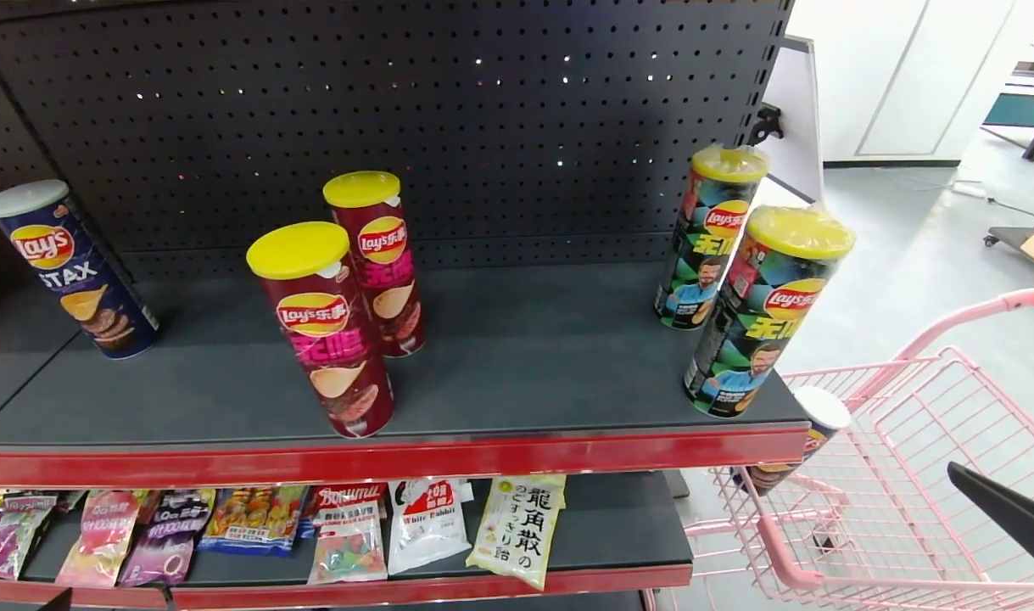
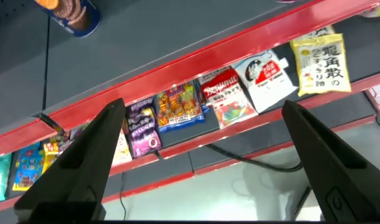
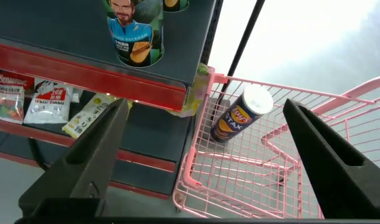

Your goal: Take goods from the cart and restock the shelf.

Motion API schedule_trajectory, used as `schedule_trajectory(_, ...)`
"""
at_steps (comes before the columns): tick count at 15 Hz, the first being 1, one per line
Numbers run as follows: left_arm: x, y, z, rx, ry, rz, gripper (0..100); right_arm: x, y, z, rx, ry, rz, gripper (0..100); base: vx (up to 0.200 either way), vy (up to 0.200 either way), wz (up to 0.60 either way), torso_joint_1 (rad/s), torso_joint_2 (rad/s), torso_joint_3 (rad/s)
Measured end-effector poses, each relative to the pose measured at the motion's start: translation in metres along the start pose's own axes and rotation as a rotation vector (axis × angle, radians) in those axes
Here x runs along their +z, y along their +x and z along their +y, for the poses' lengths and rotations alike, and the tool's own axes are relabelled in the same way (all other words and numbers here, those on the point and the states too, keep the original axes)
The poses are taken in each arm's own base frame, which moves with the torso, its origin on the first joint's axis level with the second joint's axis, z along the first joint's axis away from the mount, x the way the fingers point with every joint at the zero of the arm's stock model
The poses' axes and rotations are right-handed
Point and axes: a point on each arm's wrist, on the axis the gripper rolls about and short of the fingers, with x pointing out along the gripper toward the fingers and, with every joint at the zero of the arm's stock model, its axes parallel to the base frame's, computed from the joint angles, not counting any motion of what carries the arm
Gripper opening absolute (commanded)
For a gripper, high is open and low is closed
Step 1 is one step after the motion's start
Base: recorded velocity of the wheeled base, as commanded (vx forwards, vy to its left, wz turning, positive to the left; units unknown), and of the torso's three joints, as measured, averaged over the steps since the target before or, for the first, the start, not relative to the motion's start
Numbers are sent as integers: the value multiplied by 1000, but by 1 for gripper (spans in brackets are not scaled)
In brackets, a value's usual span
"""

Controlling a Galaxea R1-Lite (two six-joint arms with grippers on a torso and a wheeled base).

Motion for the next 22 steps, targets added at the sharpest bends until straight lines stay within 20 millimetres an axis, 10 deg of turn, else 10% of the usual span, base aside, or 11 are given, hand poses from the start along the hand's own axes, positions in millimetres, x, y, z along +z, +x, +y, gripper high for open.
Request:
schedule_trajectory(12,-5,-16,-3,-151,-3,-136,100,-2,1,0,2,2,13,100,0,-50,0,0,1,0)
schedule_trajectory(22,-14,-24,-6,-201,-2,-196,100,-3,-1,1,0,1,7,100,0,0,-540,3,3,4)
